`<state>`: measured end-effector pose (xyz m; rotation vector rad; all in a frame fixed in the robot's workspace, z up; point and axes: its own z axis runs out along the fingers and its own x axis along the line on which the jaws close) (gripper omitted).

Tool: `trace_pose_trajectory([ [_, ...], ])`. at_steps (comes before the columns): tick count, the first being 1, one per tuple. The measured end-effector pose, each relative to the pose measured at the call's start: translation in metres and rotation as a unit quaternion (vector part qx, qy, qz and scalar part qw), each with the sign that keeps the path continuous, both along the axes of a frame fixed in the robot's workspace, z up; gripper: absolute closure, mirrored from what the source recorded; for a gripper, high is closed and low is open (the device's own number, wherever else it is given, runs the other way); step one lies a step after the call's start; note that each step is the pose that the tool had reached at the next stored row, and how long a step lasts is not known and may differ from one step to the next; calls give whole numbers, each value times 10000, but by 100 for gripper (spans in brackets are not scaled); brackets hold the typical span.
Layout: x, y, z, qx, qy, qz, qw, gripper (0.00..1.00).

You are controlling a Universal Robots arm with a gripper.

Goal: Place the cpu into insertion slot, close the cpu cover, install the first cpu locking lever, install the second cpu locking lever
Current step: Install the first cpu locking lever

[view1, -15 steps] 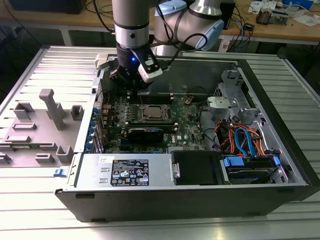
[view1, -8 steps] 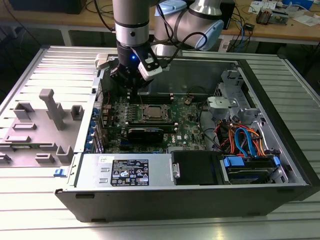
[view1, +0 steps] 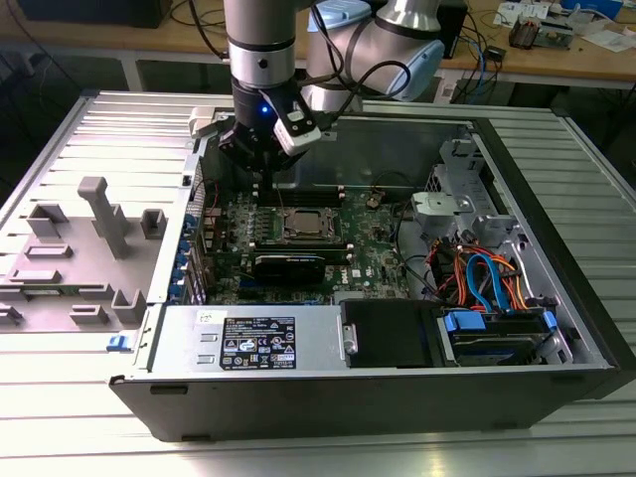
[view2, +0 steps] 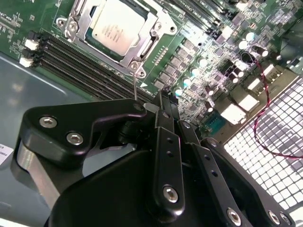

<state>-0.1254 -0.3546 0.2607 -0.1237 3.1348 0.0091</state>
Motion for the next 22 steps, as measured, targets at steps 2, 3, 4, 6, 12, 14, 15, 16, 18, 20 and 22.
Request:
trace_pose_trajectory([
  [2,1,21,-1,0,0,1,10000,89],
  [3,0,32,-1,0,0,1,10000,89],
  [4,0,48,-1,0,0,0,10000,89],
  [6,0,68,-2,0,0,1,10000,89],
  [12,75,89,-5,-2,0,0,10000,89],
  [14,118,89,-6,-5,0,0,10000,89],
  [15,134,90,-7,-6,0,0,10000,89],
  [16,150,90,-7,-6,-1,0,10000,89],
  [18,196,90,-9,-7,-1,1,10000,89],
  [20,223,90,-11,-6,-1,0,10000,89],
  [22,242,90,-14,-7,-1,1,10000,89],
])
